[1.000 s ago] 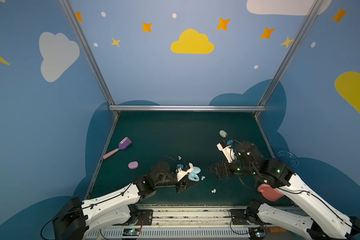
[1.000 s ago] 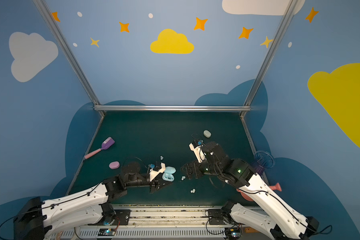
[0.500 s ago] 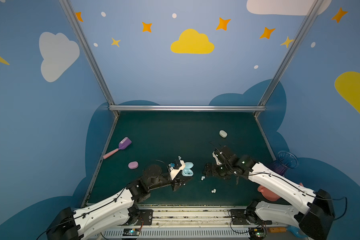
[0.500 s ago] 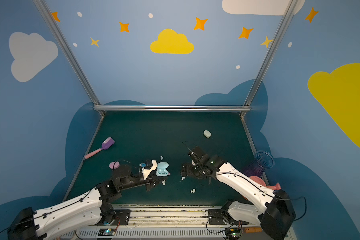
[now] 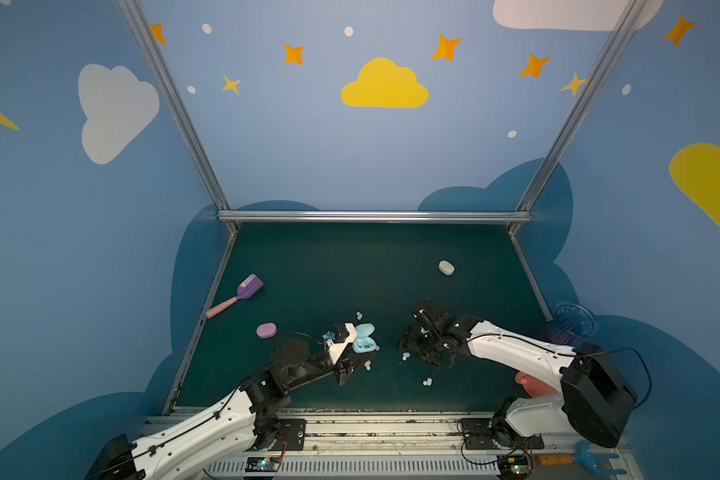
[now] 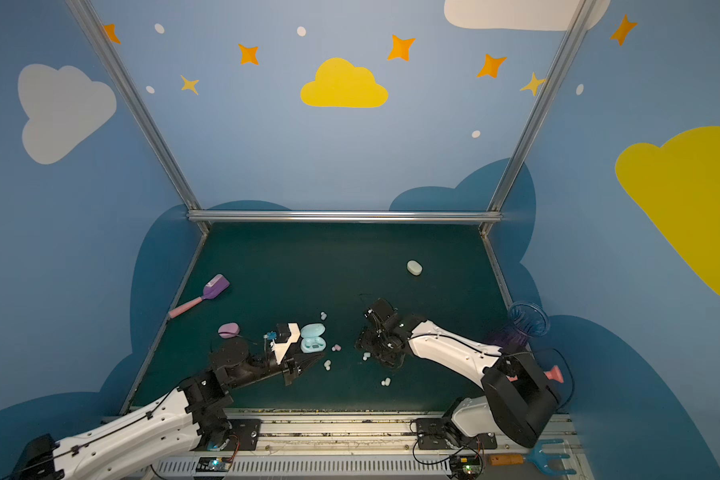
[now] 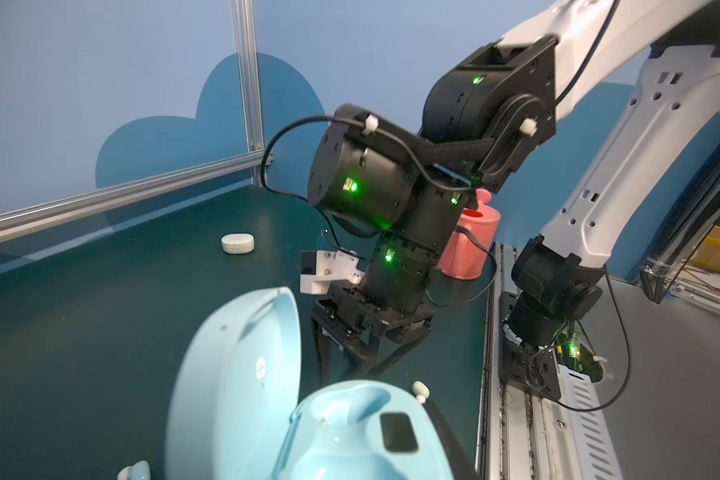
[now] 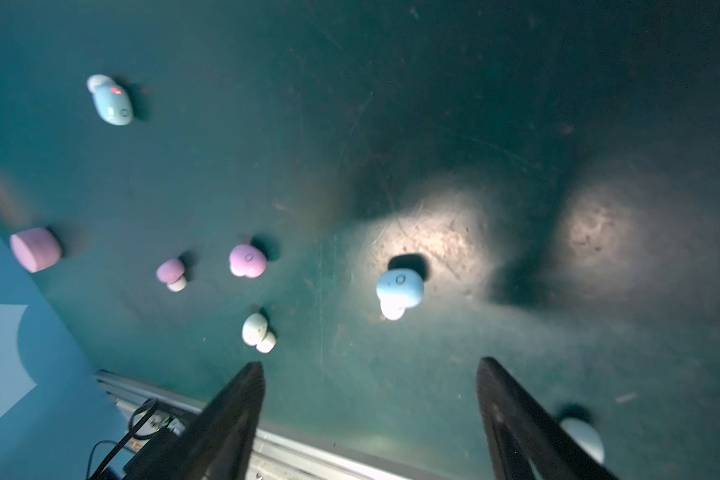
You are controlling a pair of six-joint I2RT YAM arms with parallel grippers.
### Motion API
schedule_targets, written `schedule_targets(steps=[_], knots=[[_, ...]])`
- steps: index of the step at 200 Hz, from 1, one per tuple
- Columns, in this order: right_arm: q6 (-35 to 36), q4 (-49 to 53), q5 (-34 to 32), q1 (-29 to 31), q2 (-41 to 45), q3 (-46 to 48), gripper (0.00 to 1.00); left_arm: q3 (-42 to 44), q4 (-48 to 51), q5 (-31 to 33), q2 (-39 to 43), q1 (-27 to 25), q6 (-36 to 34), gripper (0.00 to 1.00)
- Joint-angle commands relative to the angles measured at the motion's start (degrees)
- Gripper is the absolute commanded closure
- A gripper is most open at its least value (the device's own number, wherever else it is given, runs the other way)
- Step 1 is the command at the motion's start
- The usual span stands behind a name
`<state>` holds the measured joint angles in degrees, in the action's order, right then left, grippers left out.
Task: Insert the wireless bluetooth earbuds into the charging case
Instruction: 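Release the open case with the right gripper and move it toward the earbuds, then lower the right gripper onto a light-blue earbud and grasp it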
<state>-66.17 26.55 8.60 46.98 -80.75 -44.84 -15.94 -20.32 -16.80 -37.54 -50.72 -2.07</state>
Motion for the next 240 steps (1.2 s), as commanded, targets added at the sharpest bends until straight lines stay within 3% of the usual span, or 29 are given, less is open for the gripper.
schedule_targets(steps=[1, 141, 240], knots=[[-2.7, -1.5, -0.6, 1.0, -2.7, -2.1, 0.30, 0.0, -0.3, 1.4, 0.1, 0.2, 0.5, 0.96], [-1.0, 1.8, -3.4, 2.0, -13.1, -8.8, 0.39, 0.4, -1.3, 2.7, -0.5, 0.6, 0.6, 0.97], [2.0, 12.5, -5.8, 2.0, -18.0, -14.5, 0.50, 0.5, -0.9, 3.0, 0.4, 0.9, 0.6, 0.97]])
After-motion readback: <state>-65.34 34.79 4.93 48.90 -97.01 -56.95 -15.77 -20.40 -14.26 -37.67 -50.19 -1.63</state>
